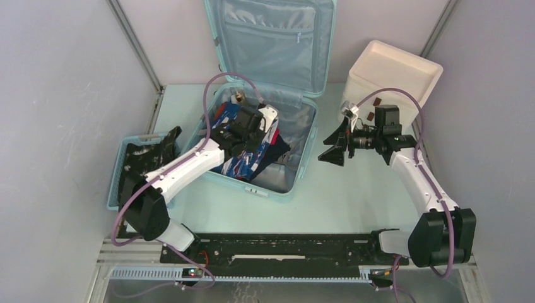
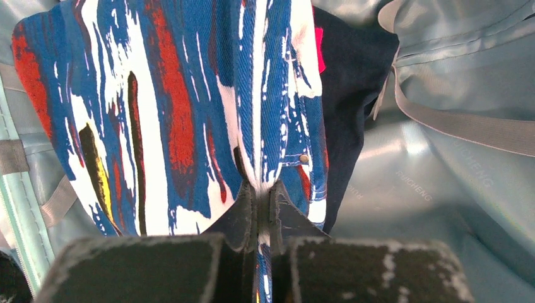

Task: Open, take out, and arrange the luggage
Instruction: Pick up the clothes from the luggage.

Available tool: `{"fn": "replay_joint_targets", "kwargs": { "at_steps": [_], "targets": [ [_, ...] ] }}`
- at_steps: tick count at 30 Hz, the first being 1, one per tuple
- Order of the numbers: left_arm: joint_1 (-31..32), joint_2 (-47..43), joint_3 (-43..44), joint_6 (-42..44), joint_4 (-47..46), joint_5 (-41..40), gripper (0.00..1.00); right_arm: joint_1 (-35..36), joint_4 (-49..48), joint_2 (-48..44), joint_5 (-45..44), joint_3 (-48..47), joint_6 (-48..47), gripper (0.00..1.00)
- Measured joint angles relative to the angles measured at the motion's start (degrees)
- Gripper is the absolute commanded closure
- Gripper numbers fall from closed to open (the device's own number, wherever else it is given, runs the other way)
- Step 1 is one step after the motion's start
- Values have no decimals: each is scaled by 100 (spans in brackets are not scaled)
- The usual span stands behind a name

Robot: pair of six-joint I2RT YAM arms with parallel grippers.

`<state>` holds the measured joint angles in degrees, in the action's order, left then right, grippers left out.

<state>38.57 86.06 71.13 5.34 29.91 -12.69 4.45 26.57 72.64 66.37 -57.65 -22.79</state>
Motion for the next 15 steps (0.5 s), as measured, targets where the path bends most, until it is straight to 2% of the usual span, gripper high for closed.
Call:
{"fn": "replay_joint_targets", "kwargs": {
  "at_steps": [4, 10, 15],
  "targets": [
    [-31, -13, 0, -9, -17, 94, 100, 227, -57, 37, -52, -205, 234, 8],
    [-74, -31, 0, -46, -22, 190, 100, 452, -409, 361, -52, -1213, 809, 8],
    [-101, -31, 0, -50, -20, 267, 100, 748, -669, 463, -140, -1270, 1128, 8]
  ]
}}
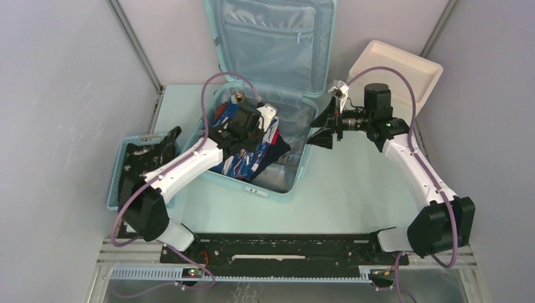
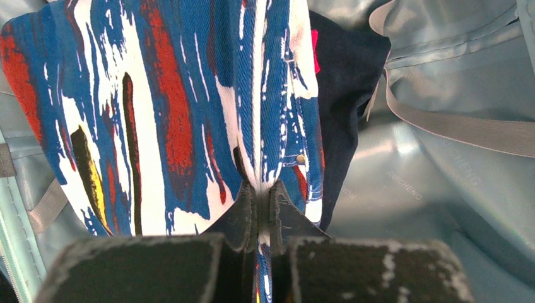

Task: Open, take out, and arrange the luggage
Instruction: Pick up the clothes from the luggage.

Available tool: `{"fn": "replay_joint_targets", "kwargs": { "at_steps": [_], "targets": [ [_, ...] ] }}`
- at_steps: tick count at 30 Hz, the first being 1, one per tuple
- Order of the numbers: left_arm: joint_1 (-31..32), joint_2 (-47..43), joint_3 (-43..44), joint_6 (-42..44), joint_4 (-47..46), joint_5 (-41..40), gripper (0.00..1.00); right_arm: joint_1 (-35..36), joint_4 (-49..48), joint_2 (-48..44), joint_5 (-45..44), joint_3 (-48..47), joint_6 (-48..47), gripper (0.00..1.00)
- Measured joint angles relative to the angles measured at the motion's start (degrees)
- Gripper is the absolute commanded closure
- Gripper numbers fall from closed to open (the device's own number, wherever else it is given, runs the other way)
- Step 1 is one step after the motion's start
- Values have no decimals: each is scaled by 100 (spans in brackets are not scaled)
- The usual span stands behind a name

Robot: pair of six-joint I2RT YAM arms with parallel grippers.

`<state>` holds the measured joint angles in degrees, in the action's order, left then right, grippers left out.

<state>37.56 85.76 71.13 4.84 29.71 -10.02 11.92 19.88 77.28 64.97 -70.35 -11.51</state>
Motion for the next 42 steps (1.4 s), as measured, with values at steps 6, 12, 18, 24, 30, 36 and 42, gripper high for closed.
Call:
{"fn": "replay_joint_targets", "kwargs": {
  "at_steps": [6, 12, 18, 24, 30, 36, 42],
  "targets": [
    [-68, 0, 0, -42, -2, 186, 100, 136, -96, 269, -168, 120, 208, 8],
    [-96, 4, 0, -46, 0, 343, 100, 160, -708, 293, -420, 632, 916, 8],
    [-96, 48, 0, -44, 0, 455, 100, 459, -1875, 852, -1115, 660, 2380, 3],
    [-96, 50, 0, -39, 0, 490, 100, 1032, -1963, 2083, -2577, -487, 3495, 0],
    [-111, 52, 0, -39, 0, 627, 100, 1309, -1742, 2942, -3534, -1394, 4197, 0],
    [-140, 55, 0, -39, 2, 728, 100, 1403, -1484, 3519, -3713, -1694, 4496, 2],
    [-146, 85, 0, -42, 7, 769, 92, 1519, -1340, 3685, -3689, -1694, 4616, 37]
  ]
}}
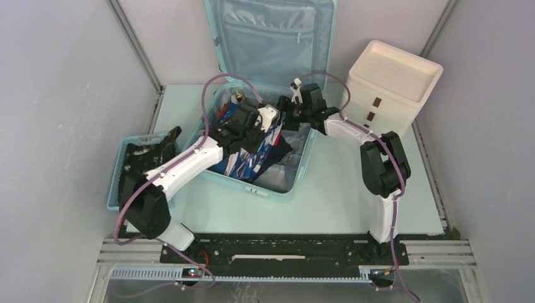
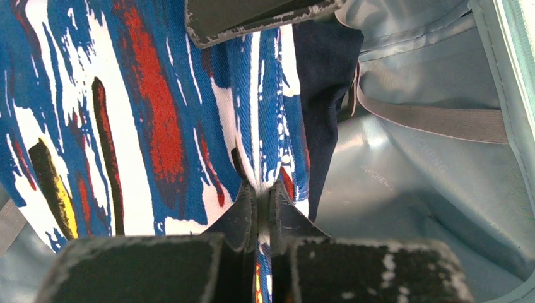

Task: Open, take out, and arrange the luggage
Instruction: Pick up the clothes from the luggage.

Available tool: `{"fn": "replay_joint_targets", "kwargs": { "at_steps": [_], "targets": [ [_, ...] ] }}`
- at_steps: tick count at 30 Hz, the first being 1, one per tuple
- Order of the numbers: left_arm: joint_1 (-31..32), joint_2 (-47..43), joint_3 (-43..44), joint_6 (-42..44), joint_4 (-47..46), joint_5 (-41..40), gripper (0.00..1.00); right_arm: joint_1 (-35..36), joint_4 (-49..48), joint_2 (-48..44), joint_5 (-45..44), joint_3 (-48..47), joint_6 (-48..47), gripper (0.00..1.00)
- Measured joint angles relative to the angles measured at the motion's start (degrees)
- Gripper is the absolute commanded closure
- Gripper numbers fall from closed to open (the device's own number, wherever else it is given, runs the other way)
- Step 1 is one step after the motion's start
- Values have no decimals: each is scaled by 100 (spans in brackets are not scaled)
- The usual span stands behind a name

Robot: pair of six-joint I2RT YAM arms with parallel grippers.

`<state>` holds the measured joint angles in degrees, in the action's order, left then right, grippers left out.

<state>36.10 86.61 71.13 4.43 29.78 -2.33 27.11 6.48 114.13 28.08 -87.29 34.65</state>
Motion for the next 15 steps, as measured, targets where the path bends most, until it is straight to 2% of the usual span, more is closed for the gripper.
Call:
{"fn": "replay_joint_targets", "kwargs": {
  "at_steps": [3, 5, 6, 8, 10, 12, 15],
  "targets": [
    [-4, 17, 0, 2, 2, 39, 71, 4, -127, 0, 249, 2, 52, 66],
    [-57, 15, 0, 7, 11, 166, 48, -13, -258, 0, 398, 17, 76, 88],
    [-101, 0, 0, 4, -4, 345, 38, -37, -319, 0, 448, 37, 63, 93],
    [-243, -96, 0, 17, -24, 778, 20, -98, -479, 0, 557, 111, 79, 97],
    [-496, -332, -11, -2, -98, 1370, 12, -164, -601, 0, 682, 203, 20, 98],
    [-1023, -776, -94, -101, -369, 1976, 10, -232, -688, 0, 839, 284, -74, 99],
    [-1812, -1357, -166, -160, -739, 2424, 9, -280, -750, 0, 1075, 297, -358, 100]
  ]
}}
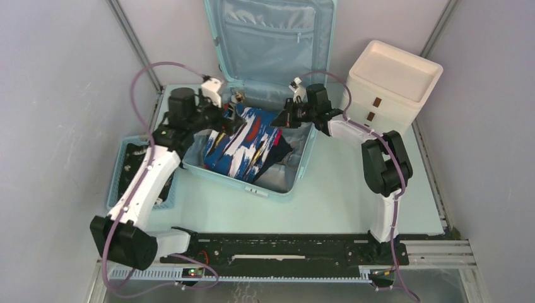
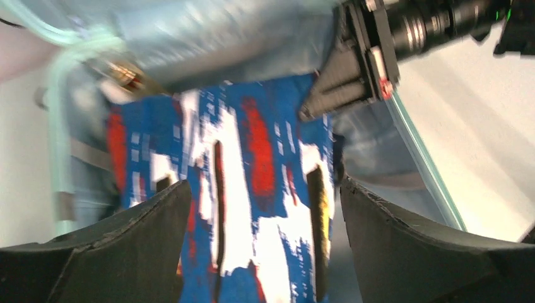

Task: Open, take out, and arrange the luggage
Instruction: Pick up the clothes from the luggage.

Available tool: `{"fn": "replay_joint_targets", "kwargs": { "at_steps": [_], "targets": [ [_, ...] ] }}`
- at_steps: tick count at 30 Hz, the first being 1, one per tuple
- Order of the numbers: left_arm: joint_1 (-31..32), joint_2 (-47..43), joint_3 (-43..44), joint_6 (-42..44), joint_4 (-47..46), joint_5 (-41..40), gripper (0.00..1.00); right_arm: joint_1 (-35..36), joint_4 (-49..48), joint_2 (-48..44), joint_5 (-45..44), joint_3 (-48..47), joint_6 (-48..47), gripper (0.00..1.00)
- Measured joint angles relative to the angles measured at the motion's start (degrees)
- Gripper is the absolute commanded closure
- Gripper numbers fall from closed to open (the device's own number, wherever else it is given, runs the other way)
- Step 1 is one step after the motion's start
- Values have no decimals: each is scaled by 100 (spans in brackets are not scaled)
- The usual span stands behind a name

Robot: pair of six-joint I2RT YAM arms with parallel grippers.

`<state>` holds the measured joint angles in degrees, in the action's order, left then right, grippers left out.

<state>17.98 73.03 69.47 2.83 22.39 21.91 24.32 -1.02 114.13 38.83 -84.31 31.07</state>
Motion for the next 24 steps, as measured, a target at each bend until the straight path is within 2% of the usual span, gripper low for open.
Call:
{"fn": "replay_joint_targets", "kwargs": {
  "at_steps": [5, 11, 16, 24],
  "targets": [
    [-815, -463, -94, 22, -393, 254, 8, 15, -50, -50, 378, -2, -1117, 100],
    [-1744, -466, -402, -37, -612, 627, 4, 70, -26, -557, 1106, 256, -2909, 100],
    [-2218, 87, -393, -358, -885, 1375, 4, 98, 420, -914, 1388, 330, -4315, 100],
    [-2332, 1303, -391, -590, -944, 2212, 2, 162, 1001, -997, 1458, 330, -5744, 100]
  ]
}}
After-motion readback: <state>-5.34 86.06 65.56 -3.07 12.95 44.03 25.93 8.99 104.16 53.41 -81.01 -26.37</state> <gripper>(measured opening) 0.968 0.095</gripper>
